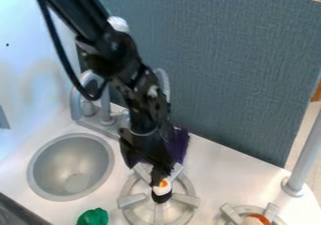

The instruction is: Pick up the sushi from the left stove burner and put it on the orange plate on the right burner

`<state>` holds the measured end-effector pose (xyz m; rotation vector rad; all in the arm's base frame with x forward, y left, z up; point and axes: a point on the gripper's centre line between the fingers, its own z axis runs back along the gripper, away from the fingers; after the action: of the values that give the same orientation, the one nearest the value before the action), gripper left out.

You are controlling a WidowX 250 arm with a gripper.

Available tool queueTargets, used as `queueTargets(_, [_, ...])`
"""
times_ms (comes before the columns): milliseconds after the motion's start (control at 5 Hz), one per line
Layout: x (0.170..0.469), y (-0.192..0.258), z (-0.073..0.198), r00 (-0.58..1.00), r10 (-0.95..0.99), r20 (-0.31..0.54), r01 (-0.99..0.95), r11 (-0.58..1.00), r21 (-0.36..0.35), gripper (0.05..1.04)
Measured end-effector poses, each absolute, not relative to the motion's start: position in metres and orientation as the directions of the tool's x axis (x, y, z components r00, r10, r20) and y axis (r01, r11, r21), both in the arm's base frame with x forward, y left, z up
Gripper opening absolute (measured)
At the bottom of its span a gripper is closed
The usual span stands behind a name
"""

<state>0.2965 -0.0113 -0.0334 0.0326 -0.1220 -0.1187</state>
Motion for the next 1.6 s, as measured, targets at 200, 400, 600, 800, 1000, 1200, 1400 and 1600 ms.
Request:
queueTargets(200, [0.303, -0.017, -0.054, 0.991, -0.116, 0.062, 0.111, 0.991, 0.072, 1.0])
queueTargets(400, [0.312, -0.022, -0.066, 0.991, -0.125, 0.045, 0.122, 0.991, 0.049, 1.0])
queueTargets(600, [0.315, -0.026, -0.073, 0.992, -0.118, 0.035, 0.117, 0.993, 0.022, 1.0])
queueTargets(800, [0.318, -0.024, -0.084, 0.995, -0.096, 0.009, 0.096, 0.995, 0.034, 1.0])
queueTargets(1000, [0.322, -0.021, -0.095, 0.997, -0.08, -0.018, 0.081, 0.995, 0.056, 0.945])
queueTargets(1200, [0.327, -0.022, -0.098, 0.997, -0.08, -0.022, 0.082, 0.994, 0.075, 0.676])
queueTargets(1400, [0.317, -0.025, -0.098, 0.994, -0.108, -0.029, 0.11, 0.991, 0.071, 0.536])
queueTargets(1600, [0.309, -0.034, -0.081, 0.99, -0.142, 0.004, 0.142, 0.989, 0.037, 0.513])
